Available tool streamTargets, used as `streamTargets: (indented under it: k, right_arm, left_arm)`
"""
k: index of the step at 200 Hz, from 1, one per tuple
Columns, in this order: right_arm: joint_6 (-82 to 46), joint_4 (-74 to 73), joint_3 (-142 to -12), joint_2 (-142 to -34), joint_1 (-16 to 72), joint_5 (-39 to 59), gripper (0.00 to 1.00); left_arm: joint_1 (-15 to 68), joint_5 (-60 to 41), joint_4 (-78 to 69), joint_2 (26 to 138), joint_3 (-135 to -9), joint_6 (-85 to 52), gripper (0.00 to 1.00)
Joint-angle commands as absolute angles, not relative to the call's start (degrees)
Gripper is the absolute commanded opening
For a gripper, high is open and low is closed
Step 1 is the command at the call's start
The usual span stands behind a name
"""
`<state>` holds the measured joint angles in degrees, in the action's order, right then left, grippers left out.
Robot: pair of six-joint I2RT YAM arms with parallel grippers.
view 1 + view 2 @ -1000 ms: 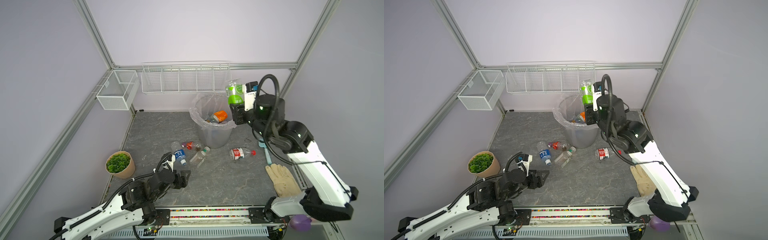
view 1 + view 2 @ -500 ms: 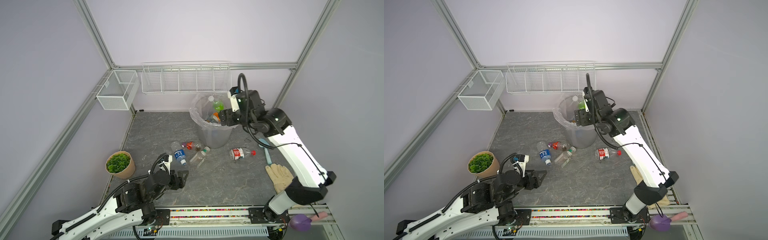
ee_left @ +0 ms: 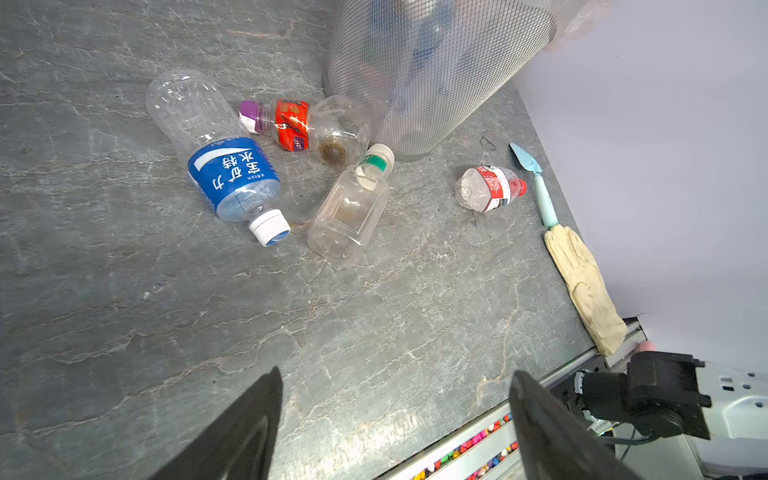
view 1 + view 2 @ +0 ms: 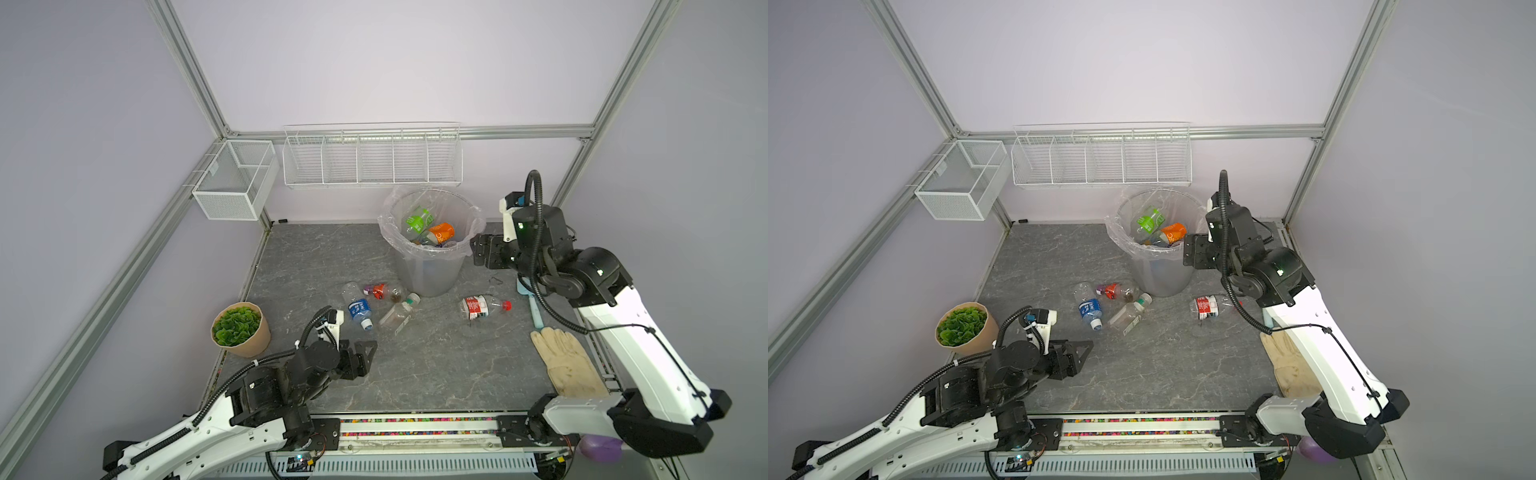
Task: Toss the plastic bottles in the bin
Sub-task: 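Lower the green bottle into the bin and open the right gripper, then move the right gripper down onto the red-capped red-labeled bottle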
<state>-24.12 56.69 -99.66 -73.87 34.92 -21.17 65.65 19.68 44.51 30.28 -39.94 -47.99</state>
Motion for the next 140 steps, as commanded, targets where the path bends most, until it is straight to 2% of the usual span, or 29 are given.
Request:
streamTargets:
  k: [1, 33, 59, 92, 140]
  right_arm:
    - [-29.99, 55.37, -96.07, -71.0, 30.55, -16.97, 0.88]
    - [-36.3, 52.26, -87.87, -69.88, 20.89, -4.59, 0.88]
    - [-42.32, 51.74, -81.59, -70.37, 14.69, 0.93, 0.88]
    - [-50.69, 52.88, -76.25, -72.67, 10.07, 3.8, 0.88]
    - [-64.39, 50.2, -68.25, -76.44, 6.28, 13.84, 0.89]
  left_arm:
    - [66.02, 20.04, 45.4, 30.01, -39.29, -49.28, 0.85]
    - [66.02, 20.04, 45.18, 30.41, -39.29, -49.22, 0.85]
    - [66.06, 20.13, 45.18, 30.41, -39.11, -49.22, 0.85]
    - [66.03, 20.39, 45.35, 30.32, -38.85, -49.35, 0.85]
    - [66.05, 20.39, 45.18, 30.45, -38.85, -49.22, 0.85]
